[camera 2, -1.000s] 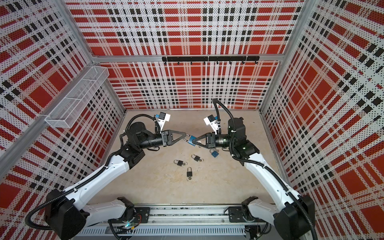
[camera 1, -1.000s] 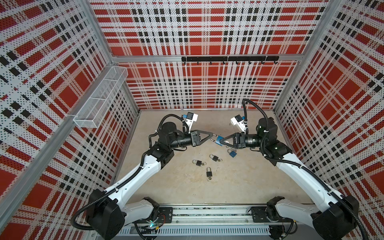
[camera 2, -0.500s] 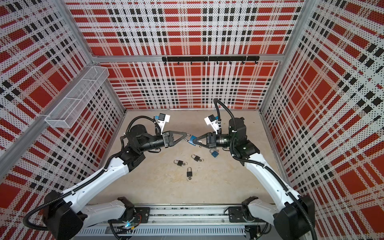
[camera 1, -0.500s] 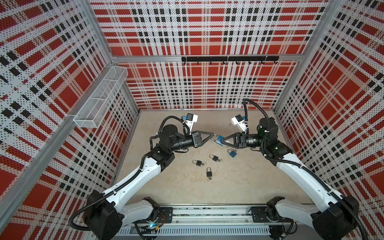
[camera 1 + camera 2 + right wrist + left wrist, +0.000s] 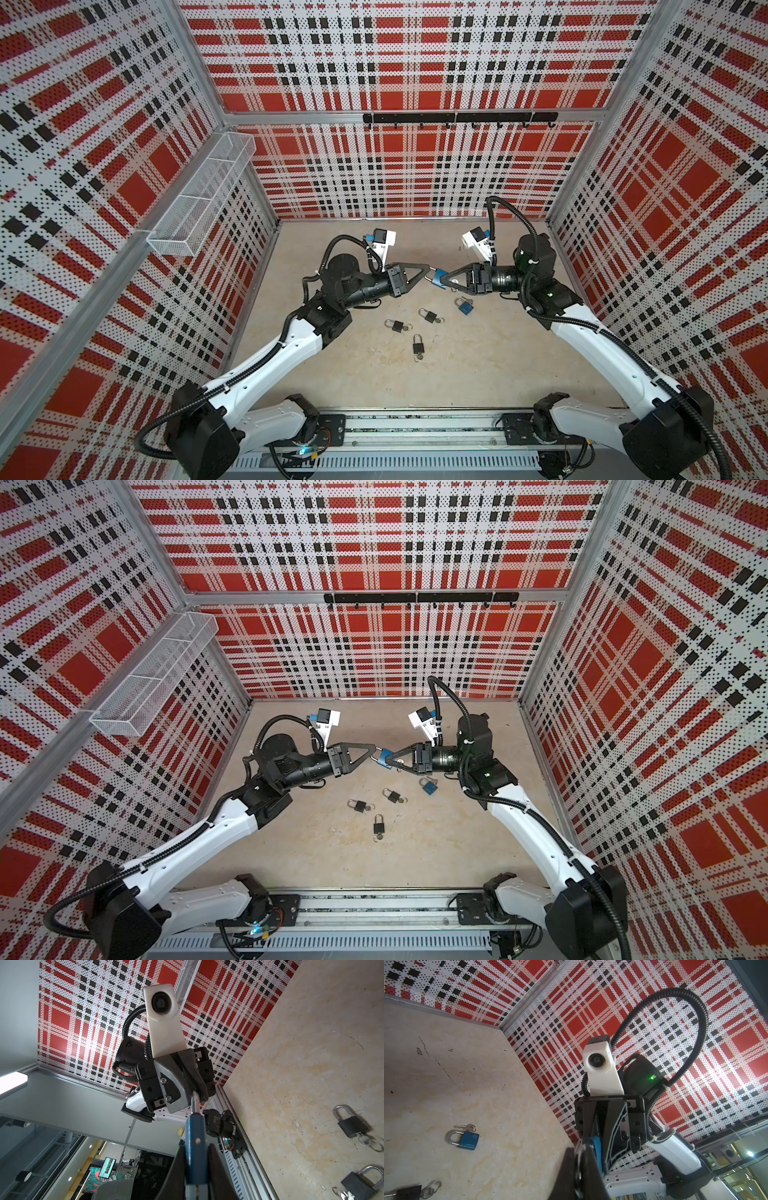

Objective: Lock with the key

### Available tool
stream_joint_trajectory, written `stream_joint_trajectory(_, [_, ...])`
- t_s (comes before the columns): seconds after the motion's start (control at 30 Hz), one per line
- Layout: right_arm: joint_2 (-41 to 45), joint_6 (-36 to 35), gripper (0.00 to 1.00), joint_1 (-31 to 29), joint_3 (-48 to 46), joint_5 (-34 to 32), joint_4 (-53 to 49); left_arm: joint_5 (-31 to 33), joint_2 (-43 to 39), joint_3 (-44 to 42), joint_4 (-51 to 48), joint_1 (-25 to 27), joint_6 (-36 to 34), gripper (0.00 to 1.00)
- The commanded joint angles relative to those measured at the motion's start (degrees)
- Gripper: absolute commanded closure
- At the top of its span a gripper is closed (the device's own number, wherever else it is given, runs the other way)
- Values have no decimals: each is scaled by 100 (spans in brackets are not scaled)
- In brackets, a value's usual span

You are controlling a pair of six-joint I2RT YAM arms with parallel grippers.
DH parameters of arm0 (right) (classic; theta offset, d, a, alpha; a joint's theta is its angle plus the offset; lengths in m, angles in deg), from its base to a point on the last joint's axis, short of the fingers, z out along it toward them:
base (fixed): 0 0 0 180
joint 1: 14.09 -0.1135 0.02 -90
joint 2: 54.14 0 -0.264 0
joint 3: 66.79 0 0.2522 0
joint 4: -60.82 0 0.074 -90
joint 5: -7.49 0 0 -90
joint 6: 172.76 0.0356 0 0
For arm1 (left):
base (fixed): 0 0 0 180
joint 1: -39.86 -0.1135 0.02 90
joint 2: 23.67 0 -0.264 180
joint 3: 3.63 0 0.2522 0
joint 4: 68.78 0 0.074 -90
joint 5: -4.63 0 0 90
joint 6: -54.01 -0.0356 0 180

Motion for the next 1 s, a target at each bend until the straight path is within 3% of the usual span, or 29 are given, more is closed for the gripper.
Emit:
stream_joint_trajectory(0.0, [-175, 10, 100, -159, 64, -420, 1156, -984, 78, -186, -235, 639, 52, 100])
stream_joint_trajectory(0.1, [-143, -125, 100, -159, 63, -403, 962, -930, 13, -205, -235, 500, 79, 100])
stream_joint_trajectory(0.27, [-19, -945, 100, -176, 263, -558, -201, -1187, 8, -35, -204, 174, 219, 100])
stream_joint_trajectory(0.43, [18, -1207, 100, -175, 271, -640, -560, -1393, -30, 111, -181, -70, 318, 83])
stream_joint_trajectory(0.63, [9, -1256, 100, -185, 275, -667, -609, -1473, -136, 96, 9, -233, 478, 78])
stream_joint_trajectory(0.97, [18, -1250, 100, -203, 316, -684, -625, -1491, -197, -41, 270, -309, 641, 94])
